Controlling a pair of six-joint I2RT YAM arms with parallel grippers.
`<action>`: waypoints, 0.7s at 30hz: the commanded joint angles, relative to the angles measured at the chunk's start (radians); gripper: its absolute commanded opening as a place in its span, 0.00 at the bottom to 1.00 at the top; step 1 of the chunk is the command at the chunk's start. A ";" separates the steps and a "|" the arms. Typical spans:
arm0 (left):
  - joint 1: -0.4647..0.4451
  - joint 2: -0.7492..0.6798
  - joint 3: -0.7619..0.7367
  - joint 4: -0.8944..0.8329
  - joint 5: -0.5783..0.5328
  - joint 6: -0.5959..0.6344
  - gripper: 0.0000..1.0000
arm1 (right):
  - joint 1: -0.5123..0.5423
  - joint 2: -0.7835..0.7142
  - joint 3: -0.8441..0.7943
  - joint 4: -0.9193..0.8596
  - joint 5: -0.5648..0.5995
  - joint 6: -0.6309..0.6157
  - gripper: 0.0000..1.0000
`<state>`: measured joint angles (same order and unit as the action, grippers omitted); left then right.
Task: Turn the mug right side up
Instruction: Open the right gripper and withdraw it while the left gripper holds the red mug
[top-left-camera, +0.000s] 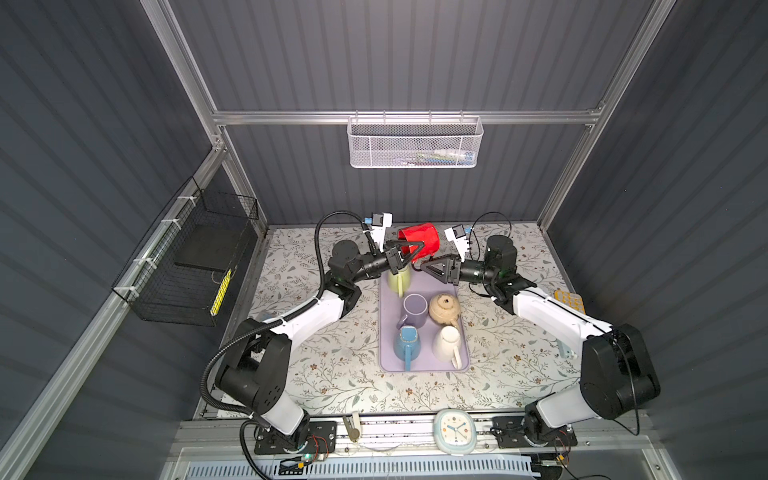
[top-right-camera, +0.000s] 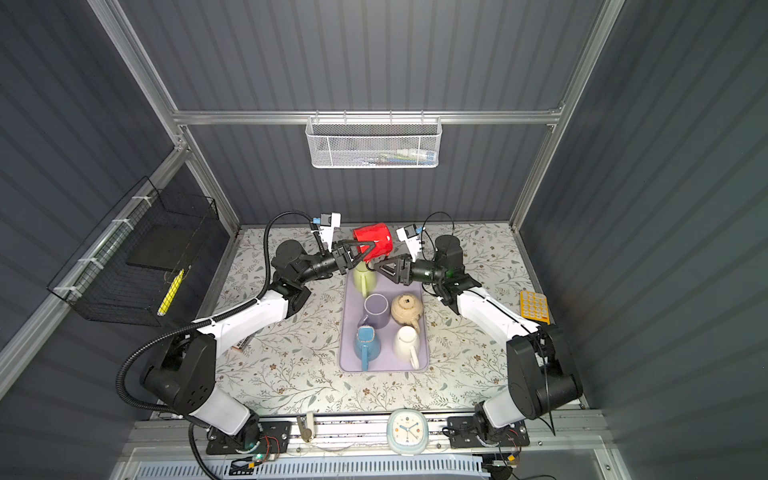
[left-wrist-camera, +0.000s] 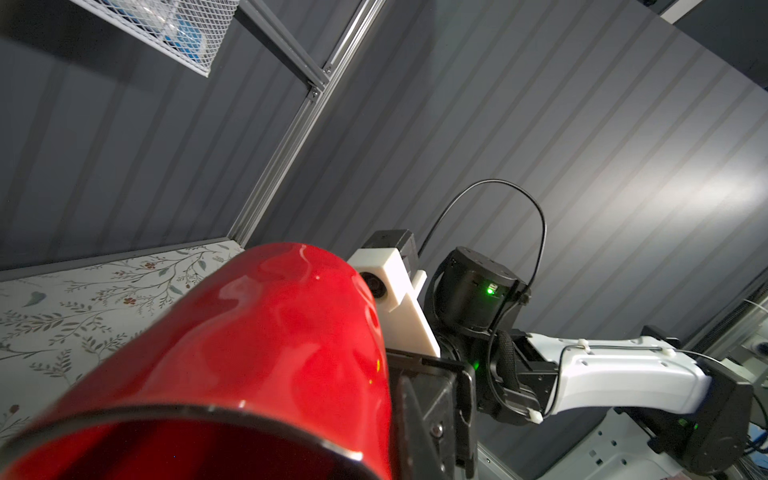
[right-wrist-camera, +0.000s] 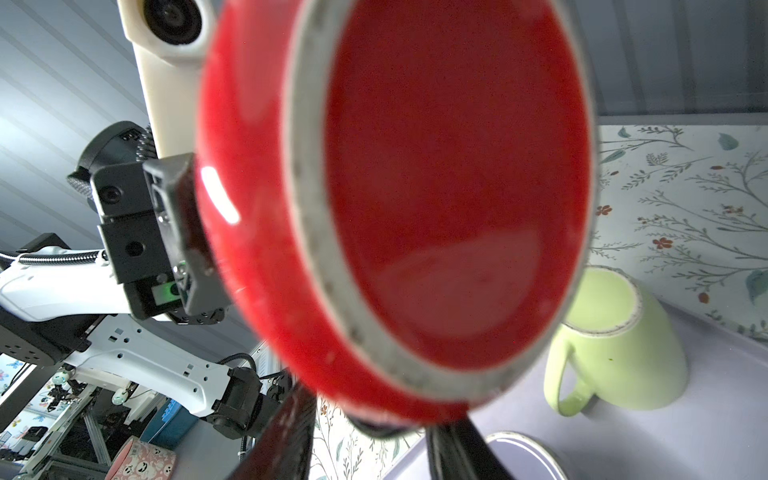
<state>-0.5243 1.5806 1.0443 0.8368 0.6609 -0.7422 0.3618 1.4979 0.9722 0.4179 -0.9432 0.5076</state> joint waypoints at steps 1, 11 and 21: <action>0.017 -0.048 0.032 -0.095 -0.084 0.117 0.00 | 0.005 -0.023 -0.004 0.067 -0.045 -0.020 0.46; 0.023 -0.102 0.046 -0.243 -0.132 0.207 0.00 | 0.003 -0.025 -0.009 0.063 -0.046 -0.025 0.47; 0.035 -0.165 0.130 -0.571 -0.209 0.389 0.00 | 0.000 -0.024 -0.004 0.033 -0.043 -0.047 0.48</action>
<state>-0.4992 1.4803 1.0992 0.3138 0.4858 -0.4595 0.3618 1.4933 0.9665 0.4519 -0.9699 0.4847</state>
